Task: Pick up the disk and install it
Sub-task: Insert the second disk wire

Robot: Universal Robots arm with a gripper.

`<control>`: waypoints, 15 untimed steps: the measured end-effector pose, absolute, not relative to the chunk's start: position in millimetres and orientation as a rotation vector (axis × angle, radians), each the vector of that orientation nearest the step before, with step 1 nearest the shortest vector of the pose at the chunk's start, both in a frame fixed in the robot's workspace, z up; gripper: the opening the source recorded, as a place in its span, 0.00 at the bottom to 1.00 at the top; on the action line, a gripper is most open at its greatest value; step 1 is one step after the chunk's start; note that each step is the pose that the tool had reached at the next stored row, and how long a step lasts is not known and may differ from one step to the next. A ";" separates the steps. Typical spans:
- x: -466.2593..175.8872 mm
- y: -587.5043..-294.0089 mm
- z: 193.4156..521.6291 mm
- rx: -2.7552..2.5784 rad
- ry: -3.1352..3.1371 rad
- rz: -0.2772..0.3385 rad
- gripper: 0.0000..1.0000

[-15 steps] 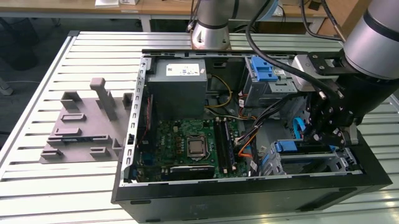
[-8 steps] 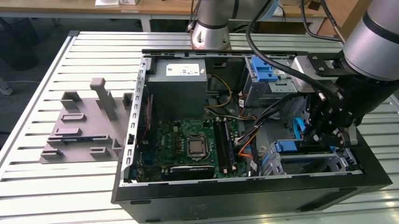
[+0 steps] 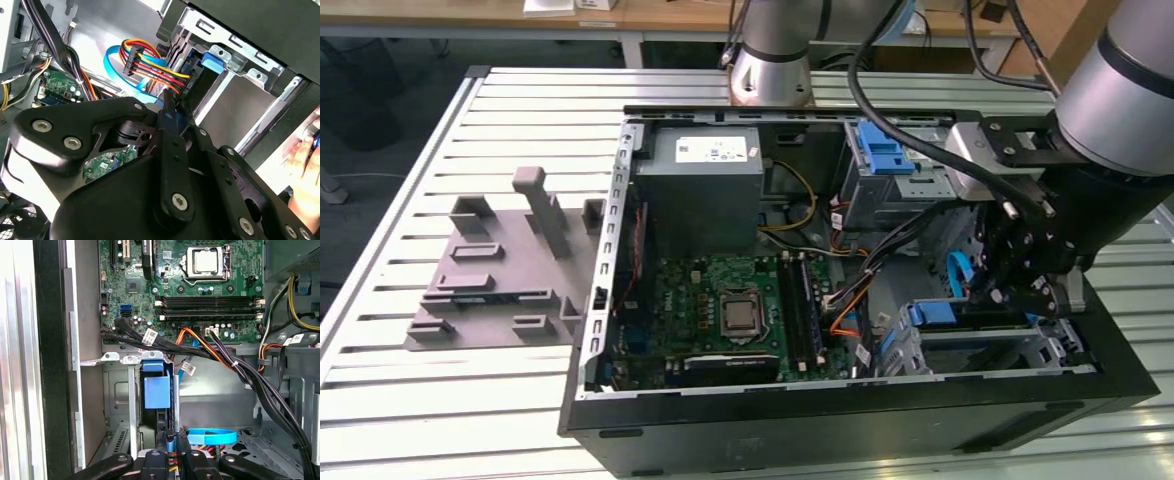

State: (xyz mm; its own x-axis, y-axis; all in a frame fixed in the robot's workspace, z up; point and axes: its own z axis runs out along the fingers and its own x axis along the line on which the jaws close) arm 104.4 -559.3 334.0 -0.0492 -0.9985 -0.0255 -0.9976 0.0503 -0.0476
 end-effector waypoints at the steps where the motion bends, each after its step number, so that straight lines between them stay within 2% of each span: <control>1: 104.4 -559.4 333.7 -2.130 2.239 -0.026 0.22; 15: 104.6 -560.0 330.3 -2.130 2.239 -0.027 0.22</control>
State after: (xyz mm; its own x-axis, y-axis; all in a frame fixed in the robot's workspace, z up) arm 104.6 -560.0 330.3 -0.0491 -0.9985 -0.0250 -0.9976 0.0503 -0.0476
